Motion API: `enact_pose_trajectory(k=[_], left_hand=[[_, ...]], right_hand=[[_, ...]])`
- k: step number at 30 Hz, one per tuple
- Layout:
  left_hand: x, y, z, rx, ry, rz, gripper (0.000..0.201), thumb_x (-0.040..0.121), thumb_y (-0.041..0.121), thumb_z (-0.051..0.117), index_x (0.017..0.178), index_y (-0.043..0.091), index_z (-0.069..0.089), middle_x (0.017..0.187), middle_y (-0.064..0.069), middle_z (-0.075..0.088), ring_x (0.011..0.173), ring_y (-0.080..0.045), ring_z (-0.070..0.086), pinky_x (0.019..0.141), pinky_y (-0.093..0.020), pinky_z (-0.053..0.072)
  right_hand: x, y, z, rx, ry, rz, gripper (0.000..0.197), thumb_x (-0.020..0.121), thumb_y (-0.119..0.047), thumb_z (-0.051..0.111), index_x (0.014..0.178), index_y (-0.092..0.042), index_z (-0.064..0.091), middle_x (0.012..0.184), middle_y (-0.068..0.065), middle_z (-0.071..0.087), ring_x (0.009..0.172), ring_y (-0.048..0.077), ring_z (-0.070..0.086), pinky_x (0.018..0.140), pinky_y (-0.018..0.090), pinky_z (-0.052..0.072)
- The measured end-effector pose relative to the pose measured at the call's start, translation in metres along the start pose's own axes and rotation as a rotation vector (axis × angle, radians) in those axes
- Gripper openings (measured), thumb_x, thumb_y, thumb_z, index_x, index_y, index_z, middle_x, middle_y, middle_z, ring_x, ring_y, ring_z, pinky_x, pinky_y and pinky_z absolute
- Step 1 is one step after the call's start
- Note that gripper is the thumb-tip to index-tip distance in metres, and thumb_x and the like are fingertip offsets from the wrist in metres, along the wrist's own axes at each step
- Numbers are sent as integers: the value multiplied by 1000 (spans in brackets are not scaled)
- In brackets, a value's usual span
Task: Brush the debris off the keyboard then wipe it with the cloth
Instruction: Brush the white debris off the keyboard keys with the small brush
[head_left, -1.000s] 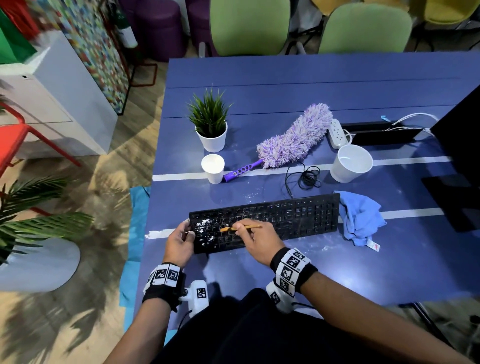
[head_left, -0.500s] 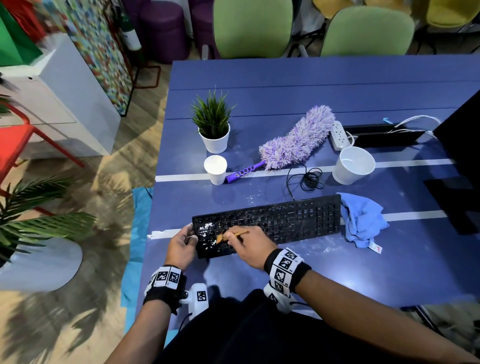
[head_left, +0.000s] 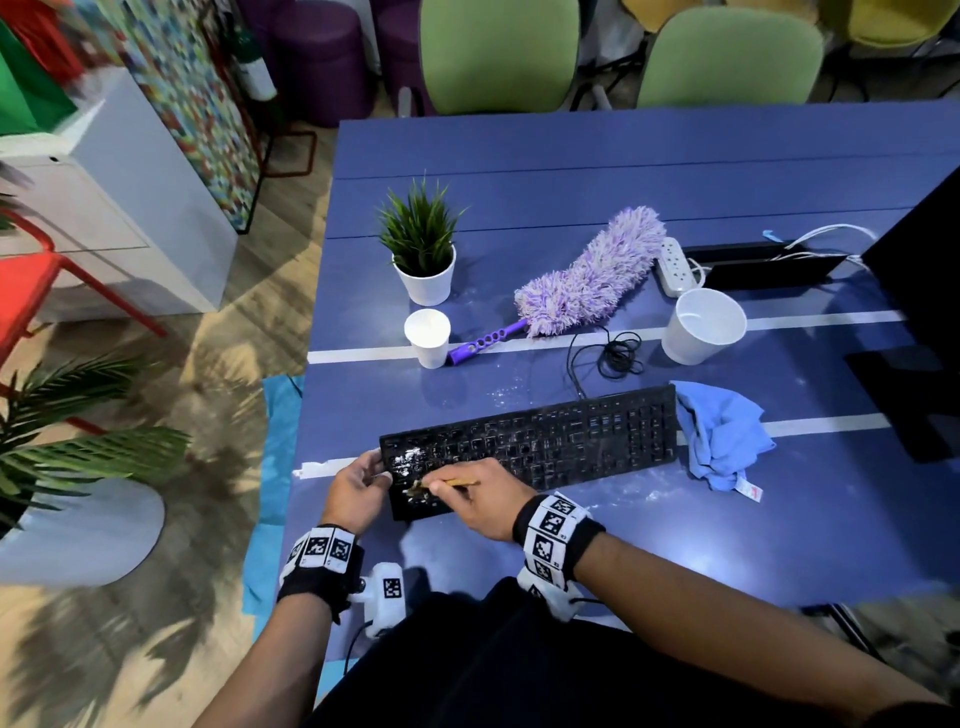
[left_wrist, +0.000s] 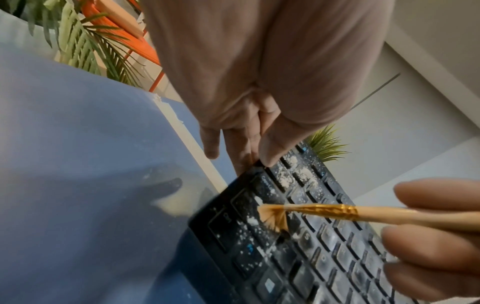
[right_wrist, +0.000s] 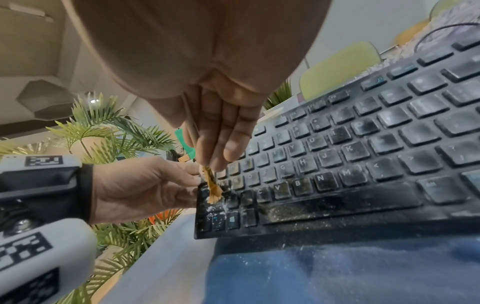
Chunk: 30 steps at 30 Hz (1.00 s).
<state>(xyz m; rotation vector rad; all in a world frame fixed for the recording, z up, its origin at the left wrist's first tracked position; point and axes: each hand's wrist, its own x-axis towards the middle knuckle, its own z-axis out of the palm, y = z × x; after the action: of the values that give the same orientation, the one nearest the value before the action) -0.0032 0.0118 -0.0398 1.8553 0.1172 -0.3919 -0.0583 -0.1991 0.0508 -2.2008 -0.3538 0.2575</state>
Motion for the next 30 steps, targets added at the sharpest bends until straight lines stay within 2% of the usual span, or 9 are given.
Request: enact_pose_trajectory(k=[3, 7, 11, 14, 18, 21, 22, 26, 30], left_hand=[[0, -2, -5, 31, 0, -3, 43, 92, -13, 51, 99, 28, 63, 87, 19, 74, 97, -16, 65, 98, -32, 46], [-1, 5, -6, 47, -32, -4, 34, 92, -5, 55, 99, 28, 63, 97, 15, 72, 105, -19, 65, 101, -34, 45], [2, 5, -7, 58, -47, -10, 25, 78, 21, 54, 101, 27, 63, 105, -4, 73, 108, -20, 66, 104, -39, 47], [2, 9, -6, 80, -39, 6, 24, 89, 8, 56, 104, 25, 63, 105, -6, 72, 106, -19, 66, 103, -38, 46], [6, 5, -4, 112, -9, 16, 29, 94, -7, 51, 112, 14, 61, 106, -9, 71, 108, -22, 65, 98, -29, 46], [5, 7, 0, 138, 15, 27, 29, 94, -7, 50, 113, 13, 61, 104, -8, 70, 102, -19, 65, 85, -8, 45], [5, 7, 1, 136, 19, 29, 29, 94, -7, 50, 114, 11, 61, 103, -8, 70, 101, -19, 65, 83, -6, 44], [5, 4, 2, 150, 26, 6, 29, 94, -6, 51, 121, 2, 60, 111, -13, 70, 109, -22, 64, 95, -24, 44], [4, 2, 4, 174, 36, 8, 28, 94, -5, 53, 121, 1, 61, 112, -13, 70, 108, -20, 63, 93, -22, 42]], right_hand=[[4, 2, 3, -27, -28, 6, 27, 99, -26, 50, 114, -14, 70, 112, 3, 73, 102, 18, 66, 96, 23, 48], [10, 1, 15, -41, -55, -30, 29, 98, -29, 50, 115, -15, 70, 113, 4, 72, 103, 20, 67, 96, 31, 51], [9, 2, 20, -24, -103, -29, 33, 96, -34, 49, 119, -18, 68, 114, 6, 72, 101, 21, 68, 95, 31, 51], [5, 3, 6, 4, -42, 20, 31, 96, -37, 49, 115, -23, 70, 109, 0, 74, 96, 17, 69, 93, 26, 51], [1, 6, 1, -42, -65, 8, 27, 99, -25, 52, 116, -15, 70, 111, 4, 73, 97, 19, 67, 86, 13, 42], [1, 9, 5, -53, -67, 21, 29, 98, -32, 50, 116, -21, 69, 108, 4, 74, 95, 17, 68, 89, 20, 49], [1, 12, 6, -55, -33, 23, 30, 97, -34, 48, 114, -22, 70, 106, 3, 74, 93, 18, 68, 88, 24, 51], [0, 20, 4, -43, -13, 90, 29, 94, -39, 45, 103, -26, 70, 89, 3, 74, 74, 20, 67, 73, 34, 56], [-2, 20, 1, 0, 24, 120, 26, 96, -35, 48, 101, -24, 70, 88, -2, 73, 74, 15, 65, 75, 28, 55]])
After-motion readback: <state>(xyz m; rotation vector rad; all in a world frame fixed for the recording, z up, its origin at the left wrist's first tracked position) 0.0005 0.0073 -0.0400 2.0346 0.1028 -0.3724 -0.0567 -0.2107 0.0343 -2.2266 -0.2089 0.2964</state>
